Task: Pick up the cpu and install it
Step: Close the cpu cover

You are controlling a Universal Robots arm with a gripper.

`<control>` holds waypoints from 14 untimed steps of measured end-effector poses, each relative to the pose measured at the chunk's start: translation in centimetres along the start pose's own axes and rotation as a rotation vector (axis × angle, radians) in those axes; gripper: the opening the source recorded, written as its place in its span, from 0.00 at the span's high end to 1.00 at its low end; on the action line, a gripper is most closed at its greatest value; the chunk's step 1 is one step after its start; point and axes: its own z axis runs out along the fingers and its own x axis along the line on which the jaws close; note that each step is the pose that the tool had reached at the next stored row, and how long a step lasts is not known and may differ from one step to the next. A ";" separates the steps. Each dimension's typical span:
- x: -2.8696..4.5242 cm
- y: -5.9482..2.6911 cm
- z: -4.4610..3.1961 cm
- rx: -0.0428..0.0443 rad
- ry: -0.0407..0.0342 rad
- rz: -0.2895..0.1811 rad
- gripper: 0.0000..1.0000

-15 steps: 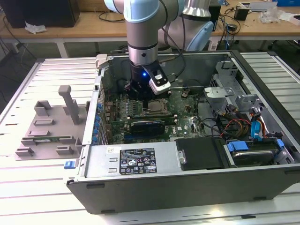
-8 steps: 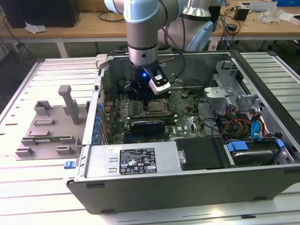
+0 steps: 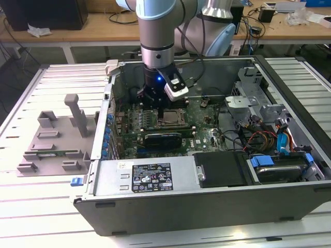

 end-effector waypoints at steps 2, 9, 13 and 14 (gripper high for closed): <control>-0.02 -0.01 -0.74 0.0000 0.0000 0.000 0.89; -0.06 -0.04 -2.55 -0.0001 -0.0001 0.000 0.89; -0.08 -0.05 -3.69 0.0000 0.0000 0.000 0.89; -0.10 -0.06 -4.03 0.0000 -0.0004 0.000 0.89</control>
